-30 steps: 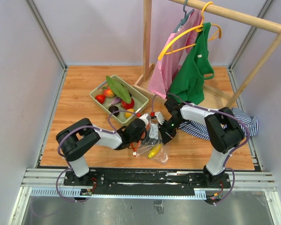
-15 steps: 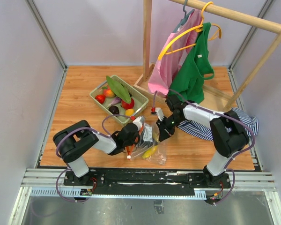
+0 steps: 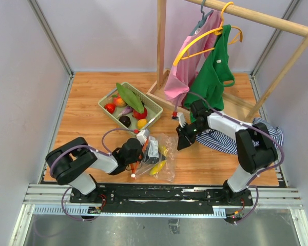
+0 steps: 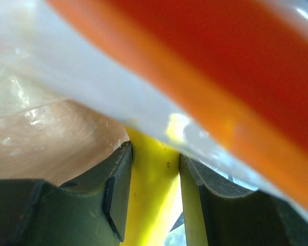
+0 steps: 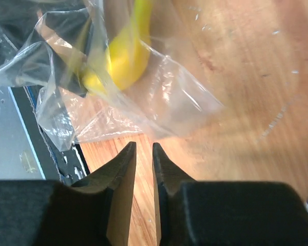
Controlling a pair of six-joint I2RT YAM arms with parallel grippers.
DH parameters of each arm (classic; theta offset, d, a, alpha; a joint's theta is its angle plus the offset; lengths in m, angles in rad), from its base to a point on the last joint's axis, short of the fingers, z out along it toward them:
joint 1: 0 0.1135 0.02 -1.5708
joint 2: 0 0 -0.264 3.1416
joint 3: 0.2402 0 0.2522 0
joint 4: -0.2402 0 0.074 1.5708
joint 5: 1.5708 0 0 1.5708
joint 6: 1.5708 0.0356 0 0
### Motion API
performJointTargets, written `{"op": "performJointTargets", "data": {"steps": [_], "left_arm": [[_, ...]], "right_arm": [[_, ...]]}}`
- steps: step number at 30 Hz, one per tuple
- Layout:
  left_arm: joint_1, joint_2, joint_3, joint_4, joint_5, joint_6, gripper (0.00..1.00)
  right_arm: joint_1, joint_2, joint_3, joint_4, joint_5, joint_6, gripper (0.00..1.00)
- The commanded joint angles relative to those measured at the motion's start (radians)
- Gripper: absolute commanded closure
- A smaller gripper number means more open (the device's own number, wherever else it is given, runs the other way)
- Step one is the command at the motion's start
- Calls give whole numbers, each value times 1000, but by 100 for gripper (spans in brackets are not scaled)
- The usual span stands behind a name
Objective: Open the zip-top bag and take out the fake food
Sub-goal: Pick up the fake fruit from the zipper food storage bag.
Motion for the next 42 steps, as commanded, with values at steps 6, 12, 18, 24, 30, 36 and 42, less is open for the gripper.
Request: {"op": "performJointTargets", "data": {"steps": [6, 12, 18, 24, 30, 36, 42], "left_arm": [[23, -136, -85, 285, 84, 147, 65], [22, -256, -90, 303, 80, 276, 65], [21, -284, -90, 434, 50, 311, 66], [-32, -185, -34, 641, -17, 301, 67], [-79, -65, 19, 803, -62, 269, 68], [-85, -49, 27, 810, -65, 262, 66], [-85, -25, 27, 772, 8, 236, 56]], "right_arm": [[-122, -373, -87, 45, -184, -178, 39], [-123, -487, -189, 167, -344, -221, 21], [-67, -494, -226, 242, -429, -194, 20], [-33, -527, -306, 506, -433, 39, 16], [-32, -533, -346, 642, -396, 173, 25], [-31, -535, -330, 651, -457, 188, 54], [-31, -543, -309, 650, -554, 189, 85]]}}
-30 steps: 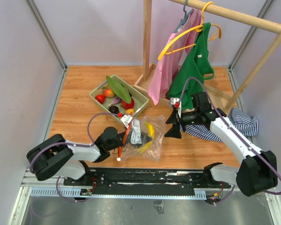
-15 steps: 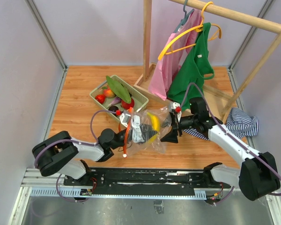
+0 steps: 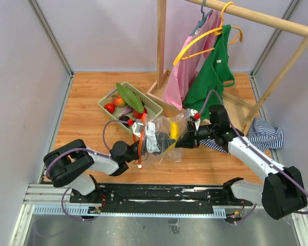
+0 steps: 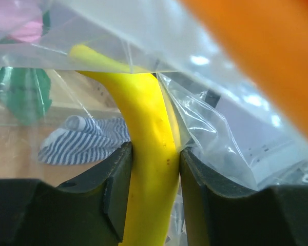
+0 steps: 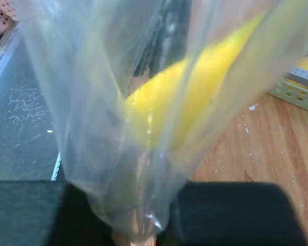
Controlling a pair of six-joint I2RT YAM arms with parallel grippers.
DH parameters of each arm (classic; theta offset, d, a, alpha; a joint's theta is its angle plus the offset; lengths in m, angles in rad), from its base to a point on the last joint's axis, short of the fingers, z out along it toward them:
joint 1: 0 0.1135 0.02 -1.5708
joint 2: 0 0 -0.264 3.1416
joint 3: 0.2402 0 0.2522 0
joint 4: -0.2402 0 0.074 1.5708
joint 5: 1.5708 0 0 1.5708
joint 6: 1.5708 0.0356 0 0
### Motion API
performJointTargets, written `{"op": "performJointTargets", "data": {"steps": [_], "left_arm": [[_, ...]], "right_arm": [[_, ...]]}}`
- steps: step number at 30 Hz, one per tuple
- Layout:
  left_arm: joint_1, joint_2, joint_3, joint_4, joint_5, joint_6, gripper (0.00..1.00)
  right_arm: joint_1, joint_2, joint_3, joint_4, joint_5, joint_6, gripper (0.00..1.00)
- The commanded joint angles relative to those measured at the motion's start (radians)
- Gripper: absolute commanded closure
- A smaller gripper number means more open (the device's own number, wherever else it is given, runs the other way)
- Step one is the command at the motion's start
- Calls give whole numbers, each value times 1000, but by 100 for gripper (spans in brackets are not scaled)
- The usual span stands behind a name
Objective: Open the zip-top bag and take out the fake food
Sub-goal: Pick up the fake fruit from the zipper food storage bag.
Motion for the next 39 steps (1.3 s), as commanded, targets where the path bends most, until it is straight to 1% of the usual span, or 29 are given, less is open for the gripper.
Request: {"op": "performJointTargets", "data": {"steps": [1, 2, 5, 9, 14, 15, 17, 21, 26, 29, 31, 34, 39], "left_arm": [[-14, 34, 23, 66, 84, -25, 53], [-14, 42, 23, 67, 100, -33, 51], [-14, 61, 29, 63, 146, -53, 46], [-14, 69, 41, 23, 180, -54, 44], [-14, 24, -7, 25, 122, -39, 54], [-13, 4, -23, 25, 95, -35, 60], [-8, -41, -59, 20, 35, -36, 64], [13, -131, -115, 7, -47, -56, 63], [30, -229, -146, -49, -100, -82, 61], [36, -308, -164, -135, -165, -85, 61], [41, -390, -183, -194, -205, -85, 61], [54, -523, -191, -377, -269, -85, 61], [62, -728, -155, -715, -349, -49, 62]], "right_arm": [[15, -19, 34, 47, -92, 12, 93], [15, -20, 34, 40, -92, 8, 98], [15, -20, 38, 28, -93, -3, 99], [15, -23, 46, 7, -94, -18, 99], [0, -20, 58, -47, -54, -57, 99], [-8, -20, 59, -56, -47, -60, 99], [-28, -23, 62, -72, -27, -67, 99], [-56, -29, 63, -109, 26, -93, 99], [-70, -28, 67, -139, 96, -109, 99], [-86, -28, 70, -149, 125, -109, 99], [-108, -30, 69, -152, 149, -103, 99], [-142, -33, 66, -152, 171, -89, 99], [-186, -40, 63, -139, 176, -60, 99]]}}
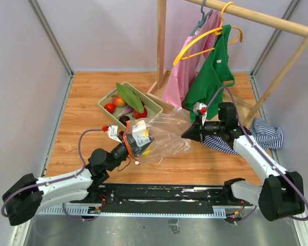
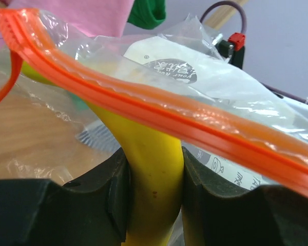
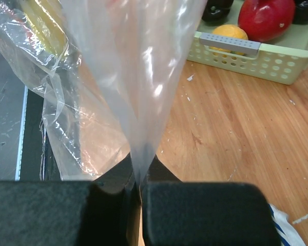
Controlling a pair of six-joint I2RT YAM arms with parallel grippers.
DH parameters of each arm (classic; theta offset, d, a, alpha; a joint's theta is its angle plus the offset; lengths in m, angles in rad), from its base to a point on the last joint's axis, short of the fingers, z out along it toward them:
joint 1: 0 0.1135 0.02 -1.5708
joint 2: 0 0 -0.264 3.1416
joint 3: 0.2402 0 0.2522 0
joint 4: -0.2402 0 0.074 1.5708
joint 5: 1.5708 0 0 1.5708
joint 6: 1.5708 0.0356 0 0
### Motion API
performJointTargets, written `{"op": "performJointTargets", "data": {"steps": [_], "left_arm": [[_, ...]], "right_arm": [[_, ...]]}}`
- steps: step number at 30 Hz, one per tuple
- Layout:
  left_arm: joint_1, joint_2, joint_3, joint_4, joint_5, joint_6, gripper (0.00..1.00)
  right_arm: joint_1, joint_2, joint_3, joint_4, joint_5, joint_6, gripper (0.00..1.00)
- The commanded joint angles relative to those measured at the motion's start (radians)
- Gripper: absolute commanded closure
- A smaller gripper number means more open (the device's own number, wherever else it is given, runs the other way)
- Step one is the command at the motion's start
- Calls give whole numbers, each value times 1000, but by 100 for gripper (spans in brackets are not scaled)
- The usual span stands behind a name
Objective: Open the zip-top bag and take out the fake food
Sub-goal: Pick up the fake fruit from the zipper food storage bag.
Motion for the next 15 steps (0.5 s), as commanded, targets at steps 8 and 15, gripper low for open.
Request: {"op": "performJointTargets", "data": {"steps": [8, 15], "left_arm": [[26, -142, 167, -558, -19, 151, 63], [26, -23, 280, -659, 184, 351, 63]], "right_arm": [[-33, -27, -21, 161, -207, 134, 95], [-17, -54, 216, -669, -252, -765, 20]]}}
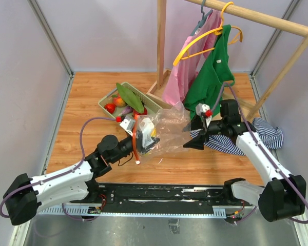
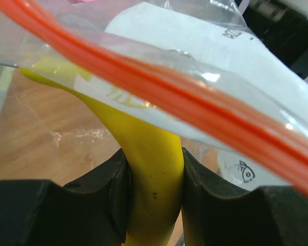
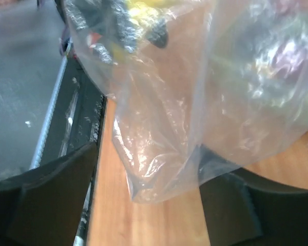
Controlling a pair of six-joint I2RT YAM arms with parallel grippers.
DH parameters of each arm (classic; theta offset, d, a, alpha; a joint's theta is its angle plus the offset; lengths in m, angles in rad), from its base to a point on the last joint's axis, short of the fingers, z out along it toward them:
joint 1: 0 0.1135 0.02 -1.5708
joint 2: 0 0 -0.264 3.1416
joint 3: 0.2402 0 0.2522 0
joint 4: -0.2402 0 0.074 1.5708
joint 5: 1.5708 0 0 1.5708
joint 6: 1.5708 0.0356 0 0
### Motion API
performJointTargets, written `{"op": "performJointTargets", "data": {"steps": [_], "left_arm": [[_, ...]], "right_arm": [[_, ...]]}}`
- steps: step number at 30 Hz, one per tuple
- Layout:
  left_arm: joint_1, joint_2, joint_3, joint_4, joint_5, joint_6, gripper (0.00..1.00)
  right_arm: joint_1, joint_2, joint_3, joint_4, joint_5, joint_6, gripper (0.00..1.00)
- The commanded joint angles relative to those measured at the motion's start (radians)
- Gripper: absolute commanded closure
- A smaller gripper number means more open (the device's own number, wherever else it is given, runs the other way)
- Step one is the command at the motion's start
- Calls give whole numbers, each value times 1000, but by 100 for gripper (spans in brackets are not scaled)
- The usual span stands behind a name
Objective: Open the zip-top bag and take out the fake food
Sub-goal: Pick up the fake fruit from the zipper food storage bag.
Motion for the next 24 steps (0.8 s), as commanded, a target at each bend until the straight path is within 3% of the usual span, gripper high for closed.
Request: {"op": "performJointTargets", "data": {"steps": [1, 2, 7, 9, 12, 17, 24], "left_arm": [[5, 31, 57, -119, 108, 182, 63], [5, 30, 56, -127, 118, 212, 64], [5, 34, 54, -168, 174, 342, 65], [5, 39, 55, -164, 215, 372, 65], [5, 64, 69, -147, 269, 394, 65], [5, 118, 109, -150, 323, 410, 67], [5, 135, 117, -136, 409, 424, 67]], "right_arm": [[-1, -54, 173, -607, -45, -740, 14], [-9, -69, 188, -636, -17, -786, 2], [-71, -53, 262, -650, 34, -792, 1], [-68, -25, 299, -713, -7, -892, 1], [26, 15, 372, -704, 37, -846, 1], [195, 38, 369, -452, 197, -585, 1], [241, 121, 323, -246, 288, -621, 1]]}}
